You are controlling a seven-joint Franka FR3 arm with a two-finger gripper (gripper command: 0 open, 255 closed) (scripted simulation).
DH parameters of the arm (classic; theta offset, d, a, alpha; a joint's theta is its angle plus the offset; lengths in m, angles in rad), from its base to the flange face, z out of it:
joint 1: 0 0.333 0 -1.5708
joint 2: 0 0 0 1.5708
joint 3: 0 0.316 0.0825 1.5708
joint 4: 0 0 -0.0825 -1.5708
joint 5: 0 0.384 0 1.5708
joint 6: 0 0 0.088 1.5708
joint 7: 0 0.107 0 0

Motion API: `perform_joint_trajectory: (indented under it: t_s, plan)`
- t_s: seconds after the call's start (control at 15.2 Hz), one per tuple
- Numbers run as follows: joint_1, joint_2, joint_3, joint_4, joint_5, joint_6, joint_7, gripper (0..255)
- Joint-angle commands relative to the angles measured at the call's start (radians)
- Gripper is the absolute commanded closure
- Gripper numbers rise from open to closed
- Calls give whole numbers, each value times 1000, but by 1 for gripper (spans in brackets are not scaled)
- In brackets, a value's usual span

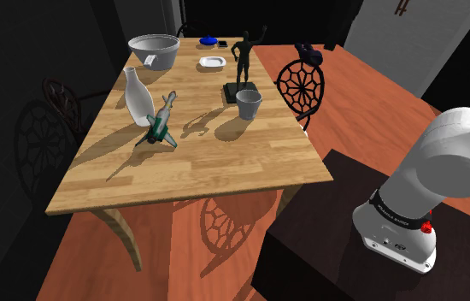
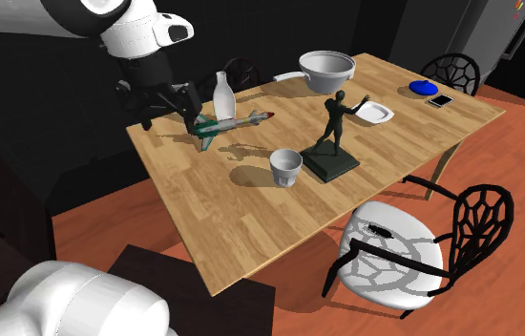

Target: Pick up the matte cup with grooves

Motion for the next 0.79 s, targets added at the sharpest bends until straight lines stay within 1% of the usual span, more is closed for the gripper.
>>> perform_joint_trajectory:
  t_s: [0.0,0.4,0.73]
  plan:
    - [0,0,0,0,0,0,0,0]
    - [-7,133,-29,-62,-42,193,-58,0]
    - [-15,276,-52,-76,-74,349,-100,0]
